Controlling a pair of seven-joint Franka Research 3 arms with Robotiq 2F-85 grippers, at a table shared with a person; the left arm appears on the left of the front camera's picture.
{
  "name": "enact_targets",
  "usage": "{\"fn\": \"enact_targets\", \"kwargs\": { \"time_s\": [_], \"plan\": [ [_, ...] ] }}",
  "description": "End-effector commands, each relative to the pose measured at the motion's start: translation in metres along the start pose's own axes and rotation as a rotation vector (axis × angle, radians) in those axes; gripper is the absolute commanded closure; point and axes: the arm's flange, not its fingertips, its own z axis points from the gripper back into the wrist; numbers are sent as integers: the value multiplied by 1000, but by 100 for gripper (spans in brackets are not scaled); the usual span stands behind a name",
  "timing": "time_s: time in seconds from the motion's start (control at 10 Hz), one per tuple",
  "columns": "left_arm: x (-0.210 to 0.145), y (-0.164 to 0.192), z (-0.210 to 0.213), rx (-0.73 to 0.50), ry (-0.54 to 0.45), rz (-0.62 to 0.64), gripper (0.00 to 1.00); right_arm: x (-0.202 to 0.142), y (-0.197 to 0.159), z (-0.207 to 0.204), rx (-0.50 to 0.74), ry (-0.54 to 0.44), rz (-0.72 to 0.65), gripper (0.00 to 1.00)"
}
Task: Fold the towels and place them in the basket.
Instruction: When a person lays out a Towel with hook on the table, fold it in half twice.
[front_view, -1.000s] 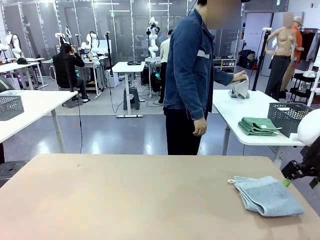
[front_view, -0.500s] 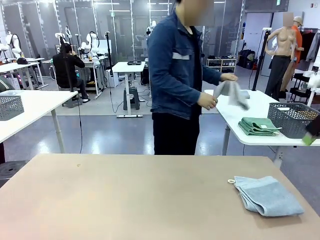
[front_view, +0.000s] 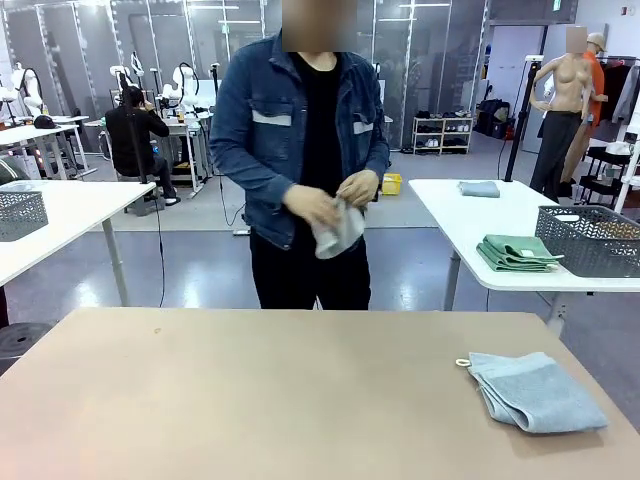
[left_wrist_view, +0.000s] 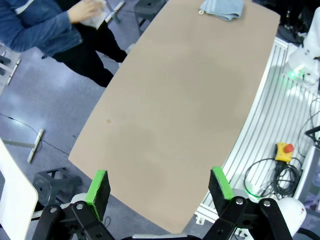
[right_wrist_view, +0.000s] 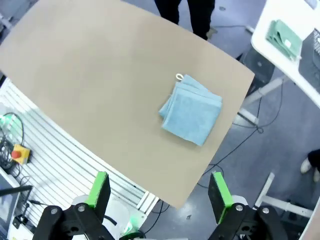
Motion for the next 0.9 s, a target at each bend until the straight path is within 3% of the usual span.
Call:
{"fn": "enact_targets", "kwargs": {
  "time_s": [0.0, 0.2, 0.3, 0.8],
  "plan": [
    [0, -1, -1, 5, -1, -1, 0, -21, 14, 1, 4, -59, 41, 1],
    [0, -1, -1, 5, -1, -1, 0, -24, 5, -3, 7, -86, 17, 1],
    [0, -1, -1, 5, -1, -1, 0, -19, 16, 13, -4, -45, 33, 1],
    [0, -1, -1, 5, -1, -1, 0, -19, 16, 13, -4, -45, 33, 1]
  ]
}}
